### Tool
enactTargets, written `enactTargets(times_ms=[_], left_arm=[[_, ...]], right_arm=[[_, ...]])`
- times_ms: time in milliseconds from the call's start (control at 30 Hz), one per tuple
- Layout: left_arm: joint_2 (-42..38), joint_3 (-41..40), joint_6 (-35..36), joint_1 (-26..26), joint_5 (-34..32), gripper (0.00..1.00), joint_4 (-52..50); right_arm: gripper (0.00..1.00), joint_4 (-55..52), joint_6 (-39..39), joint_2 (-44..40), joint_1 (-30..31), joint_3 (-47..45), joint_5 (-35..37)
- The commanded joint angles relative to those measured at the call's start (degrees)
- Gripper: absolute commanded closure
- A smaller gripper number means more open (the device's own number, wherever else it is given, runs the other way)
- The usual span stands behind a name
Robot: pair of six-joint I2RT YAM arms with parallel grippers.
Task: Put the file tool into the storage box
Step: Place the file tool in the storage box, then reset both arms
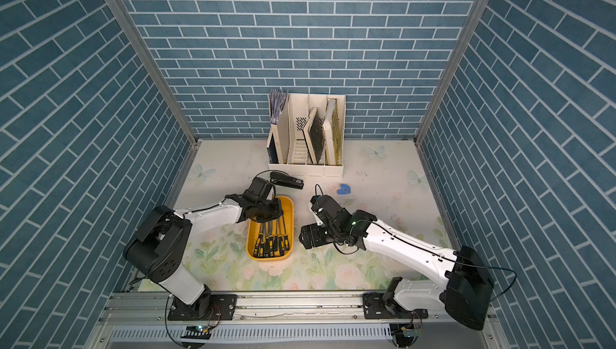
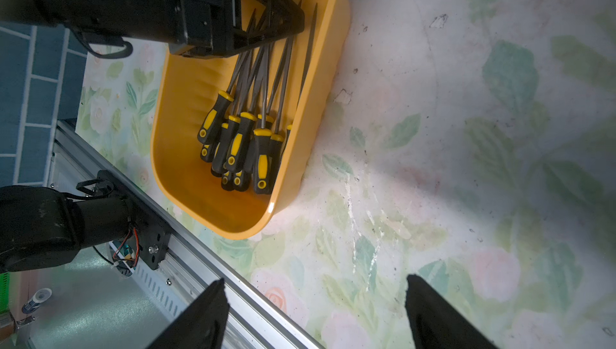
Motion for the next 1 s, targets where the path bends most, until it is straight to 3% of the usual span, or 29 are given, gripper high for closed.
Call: enactTargets(times_ms=[0,167,633,967], left_arm=[[1.13,-1.13,0.66,-0.61,-1.19,0.97,0.74],[1.15,-0.91,0.54,-0.64,-1.99,0.83,0.42],[-2.5,0.92,0.86,-0.61,-3.81,0.8,-3.72],[-11.39,4.76,1.1,-0.52,-6.53,0.74,-7.85]], right_arm=[[0.14,-0.26,-1.68,0.77,-0.14,-0.69,-0.34],[0.14,-0.26,-1.94,1.11,-0.18,-0.61,-0.3],[0.14,-0.26,-3.04,1.36,-0.47,-0.57,-0.54],[0.14,-0.01,-3.34,0.27,-0.87,-0.89,0.47]])
